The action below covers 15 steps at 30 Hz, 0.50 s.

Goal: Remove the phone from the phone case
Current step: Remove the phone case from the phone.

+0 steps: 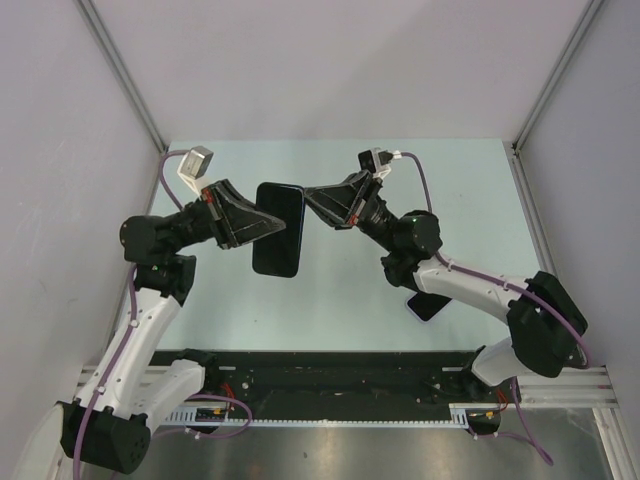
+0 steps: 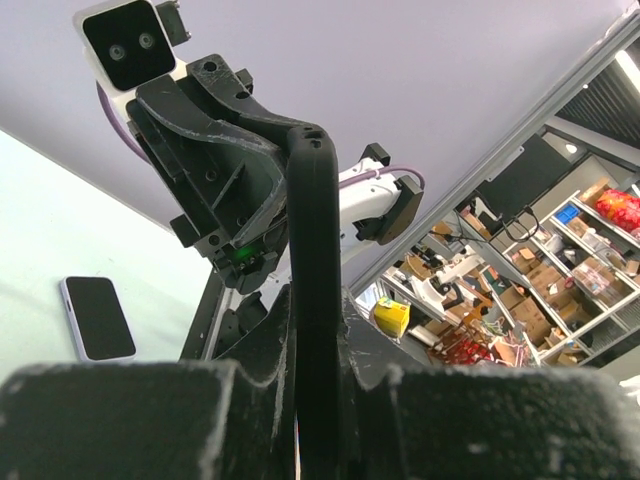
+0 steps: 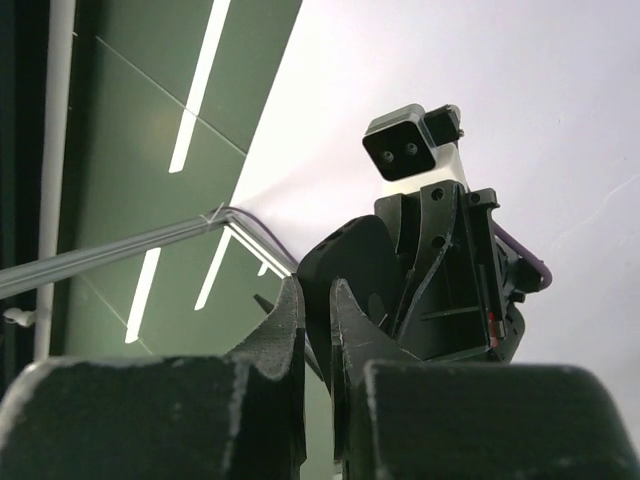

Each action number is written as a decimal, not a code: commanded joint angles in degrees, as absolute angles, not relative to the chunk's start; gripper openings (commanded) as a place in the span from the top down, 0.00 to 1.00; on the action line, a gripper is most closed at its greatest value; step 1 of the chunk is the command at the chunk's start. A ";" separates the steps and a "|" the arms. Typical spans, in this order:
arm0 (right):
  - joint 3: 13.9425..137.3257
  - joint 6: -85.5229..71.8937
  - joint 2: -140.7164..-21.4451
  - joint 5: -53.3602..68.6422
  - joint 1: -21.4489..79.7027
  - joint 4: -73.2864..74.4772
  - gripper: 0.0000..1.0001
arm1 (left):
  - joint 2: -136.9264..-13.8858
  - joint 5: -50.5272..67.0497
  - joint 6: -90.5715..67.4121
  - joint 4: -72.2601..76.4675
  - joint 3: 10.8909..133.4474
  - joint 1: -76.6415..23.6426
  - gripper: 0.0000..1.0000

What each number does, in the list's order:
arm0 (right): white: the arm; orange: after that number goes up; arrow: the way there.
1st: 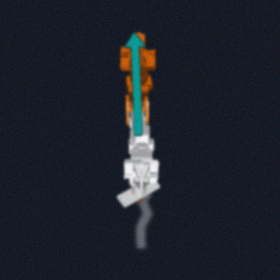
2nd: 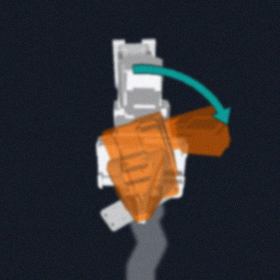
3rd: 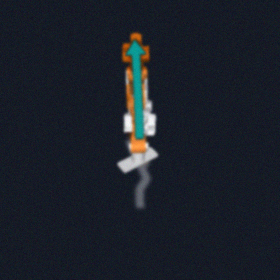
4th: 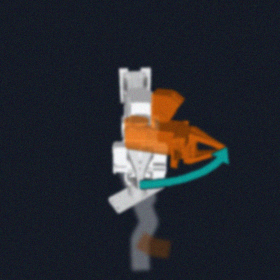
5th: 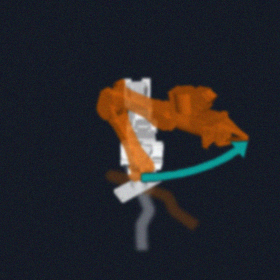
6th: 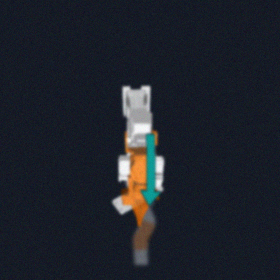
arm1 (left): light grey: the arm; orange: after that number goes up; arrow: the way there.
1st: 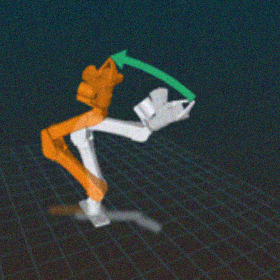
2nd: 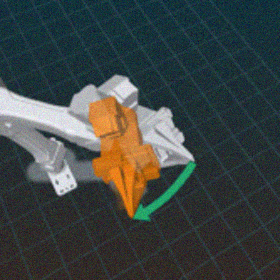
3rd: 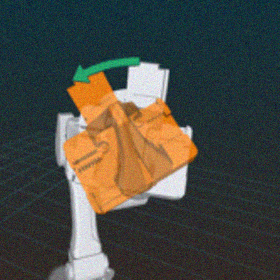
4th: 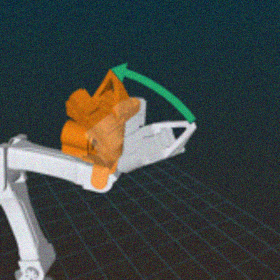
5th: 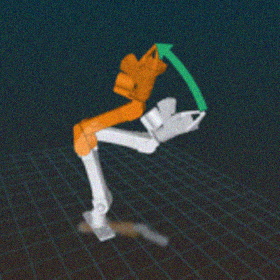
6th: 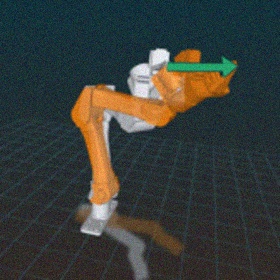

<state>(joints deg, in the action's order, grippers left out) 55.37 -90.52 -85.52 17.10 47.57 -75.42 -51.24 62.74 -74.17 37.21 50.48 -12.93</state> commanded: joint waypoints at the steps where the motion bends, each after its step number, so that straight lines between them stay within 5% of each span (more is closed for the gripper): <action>1: 55.72 -83.42 -86.31 16.26 47.20 -56.79 1.00 | -48.43 66.45 -77.34 50.27 55.46 -14.24 1.00; 11: 55.72 -78.66 -86.31 15.64 45.71 -48.08 1.00 | -48.08 66.53 -80.59 53.69 56.86 -14.24 1.00; 15: 55.63 -85.31 -91.91 19.15 44.83 -58.75 1.00 | -48.08 66.62 -81.47 54.76 57.30 -14.24 1.00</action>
<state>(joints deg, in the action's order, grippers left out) 57.08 -83.92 -83.35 18.44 46.83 -67.22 -51.37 62.35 -78.91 39.53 50.48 -12.49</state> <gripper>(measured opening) 0.072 0.156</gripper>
